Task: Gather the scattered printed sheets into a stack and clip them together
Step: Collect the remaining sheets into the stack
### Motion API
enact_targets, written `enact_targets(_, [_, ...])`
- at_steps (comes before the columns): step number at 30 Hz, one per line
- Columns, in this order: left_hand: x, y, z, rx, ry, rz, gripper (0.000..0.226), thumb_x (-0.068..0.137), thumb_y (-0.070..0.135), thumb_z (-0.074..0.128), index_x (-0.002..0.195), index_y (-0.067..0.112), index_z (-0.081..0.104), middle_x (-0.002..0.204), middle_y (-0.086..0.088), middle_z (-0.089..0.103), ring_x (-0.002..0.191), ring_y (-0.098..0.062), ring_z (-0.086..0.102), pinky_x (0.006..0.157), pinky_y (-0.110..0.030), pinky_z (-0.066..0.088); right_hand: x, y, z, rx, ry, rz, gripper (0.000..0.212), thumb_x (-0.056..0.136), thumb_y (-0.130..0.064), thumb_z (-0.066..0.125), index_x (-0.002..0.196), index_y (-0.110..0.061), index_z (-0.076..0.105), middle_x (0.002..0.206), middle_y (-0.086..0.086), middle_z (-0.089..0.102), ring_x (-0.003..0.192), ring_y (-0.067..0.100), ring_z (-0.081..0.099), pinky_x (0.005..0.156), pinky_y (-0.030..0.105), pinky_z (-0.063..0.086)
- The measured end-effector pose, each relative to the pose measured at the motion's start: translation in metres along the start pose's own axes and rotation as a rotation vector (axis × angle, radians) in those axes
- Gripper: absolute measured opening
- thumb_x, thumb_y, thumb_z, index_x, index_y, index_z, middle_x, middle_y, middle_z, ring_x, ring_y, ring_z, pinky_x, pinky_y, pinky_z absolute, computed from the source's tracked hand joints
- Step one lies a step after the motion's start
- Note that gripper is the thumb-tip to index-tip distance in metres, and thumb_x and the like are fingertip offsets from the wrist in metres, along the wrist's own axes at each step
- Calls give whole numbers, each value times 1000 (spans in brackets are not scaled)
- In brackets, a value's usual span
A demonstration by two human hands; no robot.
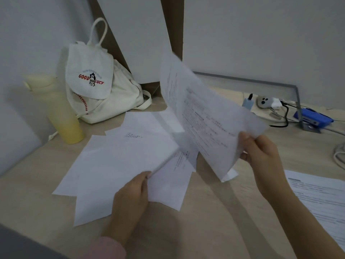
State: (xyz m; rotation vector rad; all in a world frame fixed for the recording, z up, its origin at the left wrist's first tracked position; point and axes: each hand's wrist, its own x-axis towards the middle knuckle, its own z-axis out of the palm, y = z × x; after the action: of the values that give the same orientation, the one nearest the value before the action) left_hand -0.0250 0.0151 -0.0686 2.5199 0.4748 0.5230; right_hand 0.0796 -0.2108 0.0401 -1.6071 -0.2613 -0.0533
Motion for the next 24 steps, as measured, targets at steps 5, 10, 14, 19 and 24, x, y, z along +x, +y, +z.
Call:
enact_targets(5, [3, 29, -44, -676, 197, -185, 17, 95, 16, 48, 94, 15, 65, 84, 22, 67, 83, 5, 58, 75, -10, 45, 4, -17, -19, 510, 72, 11, 21, 96, -15, 41, 101, -23, 60, 89, -15, 70, 84, 2, 66, 67, 20, 56])
enact_targets(10, [8, 35, -71, -1298, 255, -398, 23, 95, 16, 46, 105, 24, 65, 95, 16, 73, 86, -1, 69, 65, -19, 55, 11, 7, -38, 738, 204, 190, 35, 98, -12, 37, 130, -14, 50, 110, -3, 72, 95, 7, 69, 67, 20, 57])
enact_targets(14, [5, 21, -61, -1339, 228, -552, 26, 97, 17, 43, 115, 21, 61, 101, 11, 71, 87, -6, 69, 57, -21, 56, 0, 49, -38, 621, 315, 412, 34, 97, -7, 38, 129, 1, 48, 86, -2, 72, 67, 6, 71, 55, 20, 57])
enact_targets(19, [-5, -8, -40, -1230, 238, -687, 27, 97, 13, 41, 119, 17, 56, 112, 0, 65, 97, -19, 62, 71, -34, 50, -14, 78, -37, 465, 312, 471, 34, 91, 11, 33, 91, -11, 59, 83, 4, 57, 55, 8, 63, 47, 19, 55])
enact_targets(24, [-10, -36, -37, -995, 243, -669, 39, 94, 4, 42, 131, 16, 47, 123, -3, 58, 111, -26, 55, 94, -46, 46, -21, 97, -38, 343, 292, 474, 58, 82, 18, 28, 125, -15, 50, 106, 7, 58, 85, 15, 59, 66, 33, 58])
